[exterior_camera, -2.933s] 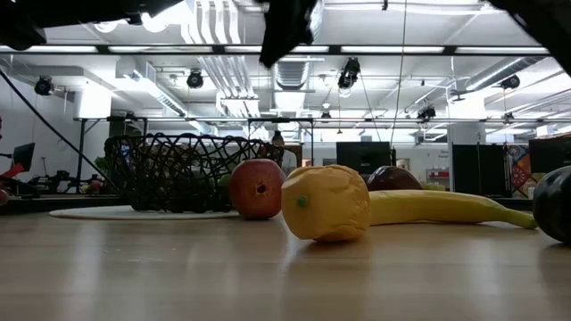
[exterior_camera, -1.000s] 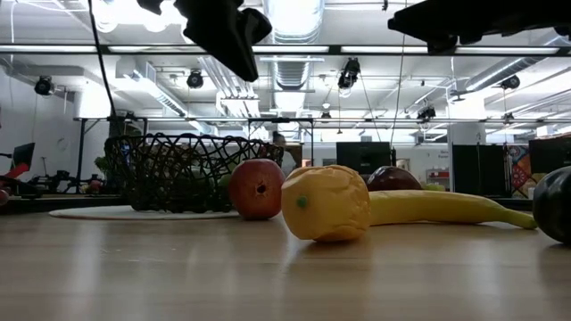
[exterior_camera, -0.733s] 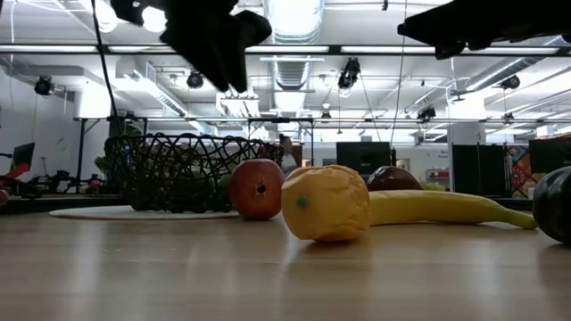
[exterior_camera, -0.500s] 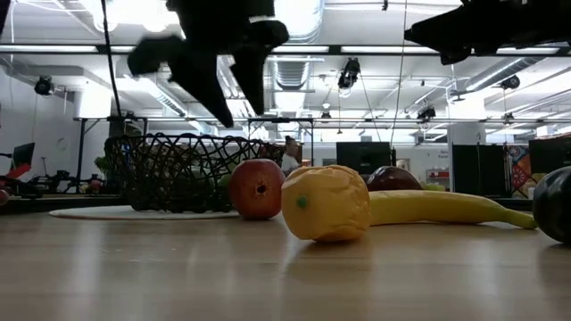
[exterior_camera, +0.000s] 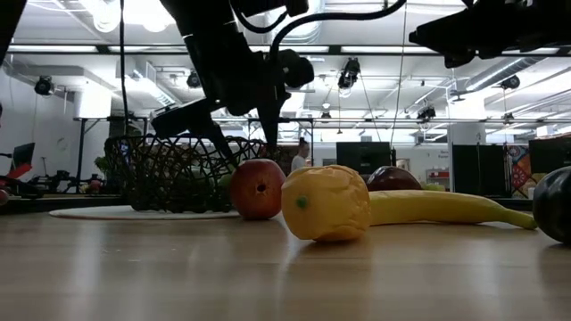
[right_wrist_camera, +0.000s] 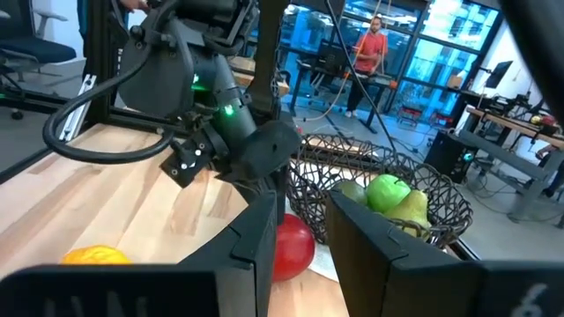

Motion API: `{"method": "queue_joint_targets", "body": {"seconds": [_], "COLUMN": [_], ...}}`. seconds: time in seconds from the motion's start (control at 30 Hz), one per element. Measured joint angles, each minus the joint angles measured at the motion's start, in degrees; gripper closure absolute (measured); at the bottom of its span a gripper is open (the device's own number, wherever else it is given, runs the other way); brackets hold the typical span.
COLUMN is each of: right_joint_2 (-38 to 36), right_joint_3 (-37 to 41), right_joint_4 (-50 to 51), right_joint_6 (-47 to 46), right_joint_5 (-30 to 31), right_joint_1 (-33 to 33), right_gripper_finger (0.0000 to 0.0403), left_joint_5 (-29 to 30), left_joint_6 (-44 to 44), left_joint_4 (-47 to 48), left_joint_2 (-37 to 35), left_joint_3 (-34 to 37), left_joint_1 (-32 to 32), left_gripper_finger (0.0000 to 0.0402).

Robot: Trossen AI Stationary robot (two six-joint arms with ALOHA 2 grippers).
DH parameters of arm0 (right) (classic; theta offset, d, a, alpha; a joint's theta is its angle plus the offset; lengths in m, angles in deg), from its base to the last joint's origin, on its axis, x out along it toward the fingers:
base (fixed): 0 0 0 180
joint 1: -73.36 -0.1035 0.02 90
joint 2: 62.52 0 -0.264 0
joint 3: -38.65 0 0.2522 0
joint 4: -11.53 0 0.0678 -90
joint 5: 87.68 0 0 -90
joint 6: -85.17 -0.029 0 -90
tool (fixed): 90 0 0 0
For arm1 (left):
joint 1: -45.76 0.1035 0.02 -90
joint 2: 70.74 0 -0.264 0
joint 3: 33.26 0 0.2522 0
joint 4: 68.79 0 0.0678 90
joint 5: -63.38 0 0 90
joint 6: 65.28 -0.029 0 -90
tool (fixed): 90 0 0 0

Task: Build produce basket
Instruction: Put the pomegranate into the woven basket

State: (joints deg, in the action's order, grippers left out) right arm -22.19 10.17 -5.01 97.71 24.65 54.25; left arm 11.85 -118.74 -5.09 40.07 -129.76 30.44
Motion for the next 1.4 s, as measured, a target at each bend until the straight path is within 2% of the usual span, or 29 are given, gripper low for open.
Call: {"method": "queue_joint_targets", "body": {"seconds": [0.6, 0.7, 0.83, 1.0, 1.13, 1.3, 1.4], "right_joint_2": [0.05, 0.05, 0.05, 0.05, 0.05, 0.05, 0.05], "right_joint_3": [0.00, 0.00, 0.00, 0.00, 0.00, 0.00, 0.00], "right_joint_4": [0.70, 1.66, 1.71, 1.75, 1.75, 1.87, 2.08], "right_joint_6": [-1.21, -1.57, -2.12, -2.20, -2.36, -3.28, -3.57], "right_joint_5": [0.00, -0.01, 0.00, 0.00, 0.00, 0.00, 0.00], "right_joint_1": [0.00, 0.01, 0.00, 0.00, 0.02, 0.00, 0.00], "right_gripper_finger": [0.0312, 0.0312, 0.0312, 0.0312, 0.0312, 0.0312, 0.0312], "left_joint_5": [-0.04, -1.72, -1.96, 0.47, 0.71, -3.69, -3.88], "left_joint_6": [-1.34, -1.37, -1.24, 0.58, 0.34, 0.59, 0.58], "left_joint_4": [-1.67, -1.65, -1.94, -3.39, -2.60, -2.29, -2.93], "left_joint_2": [-0.04, -0.04, -0.07, -0.13, -0.15, -0.15, -0.15], "left_joint_3": [0.00, 0.00, 0.00, 0.00, 0.19, 0.89, 1.50], "left_joint_1": [-0.01, 0.02, 0.02, 0.09, 0.21, 0.96, 1.78], "left_gripper_finger": [0.0172, 0.0154, 0.0108, 0.0059, 0.0050, 0.0049, 0.0049]}}
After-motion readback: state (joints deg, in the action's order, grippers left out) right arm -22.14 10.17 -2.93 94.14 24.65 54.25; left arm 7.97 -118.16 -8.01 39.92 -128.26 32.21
